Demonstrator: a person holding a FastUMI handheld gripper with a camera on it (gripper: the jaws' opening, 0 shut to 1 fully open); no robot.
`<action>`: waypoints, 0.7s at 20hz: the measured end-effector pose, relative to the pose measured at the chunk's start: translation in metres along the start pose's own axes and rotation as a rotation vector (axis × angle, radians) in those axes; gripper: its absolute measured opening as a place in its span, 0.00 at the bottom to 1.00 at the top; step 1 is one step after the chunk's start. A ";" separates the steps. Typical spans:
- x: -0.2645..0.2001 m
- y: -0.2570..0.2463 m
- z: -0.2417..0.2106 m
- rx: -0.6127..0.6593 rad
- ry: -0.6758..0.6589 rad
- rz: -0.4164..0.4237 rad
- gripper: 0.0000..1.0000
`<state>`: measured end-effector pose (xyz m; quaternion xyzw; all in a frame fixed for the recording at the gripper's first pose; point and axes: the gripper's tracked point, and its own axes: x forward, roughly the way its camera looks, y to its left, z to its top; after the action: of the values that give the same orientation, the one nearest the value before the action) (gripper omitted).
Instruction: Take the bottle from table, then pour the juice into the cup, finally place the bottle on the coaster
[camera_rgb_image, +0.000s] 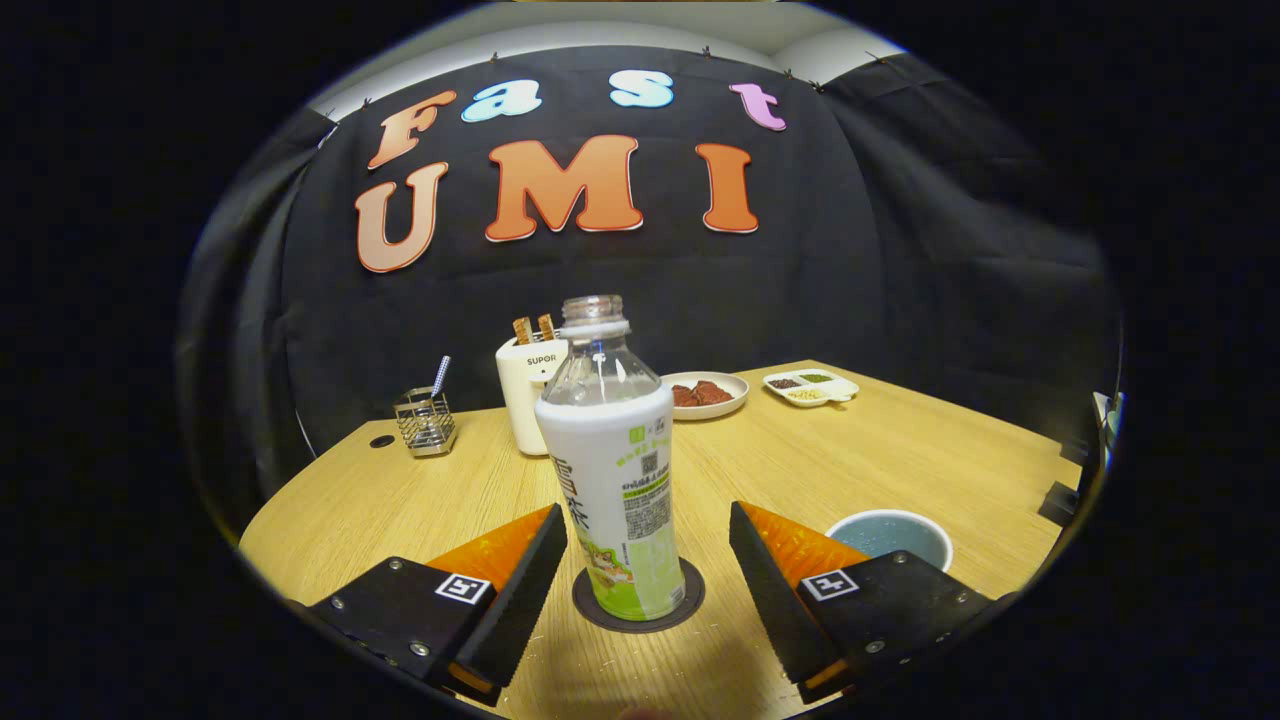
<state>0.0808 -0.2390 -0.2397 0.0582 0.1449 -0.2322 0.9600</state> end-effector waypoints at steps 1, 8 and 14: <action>-0.007 0.003 0.004 0.004 -0.010 0.004 0.97; -0.061 0.024 0.042 -0.044 -0.115 0.008 0.97; -0.143 0.082 0.088 -0.138 -0.176 0.155 0.97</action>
<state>0.0196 -0.1208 -0.1089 -0.0177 0.0709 -0.1508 0.9859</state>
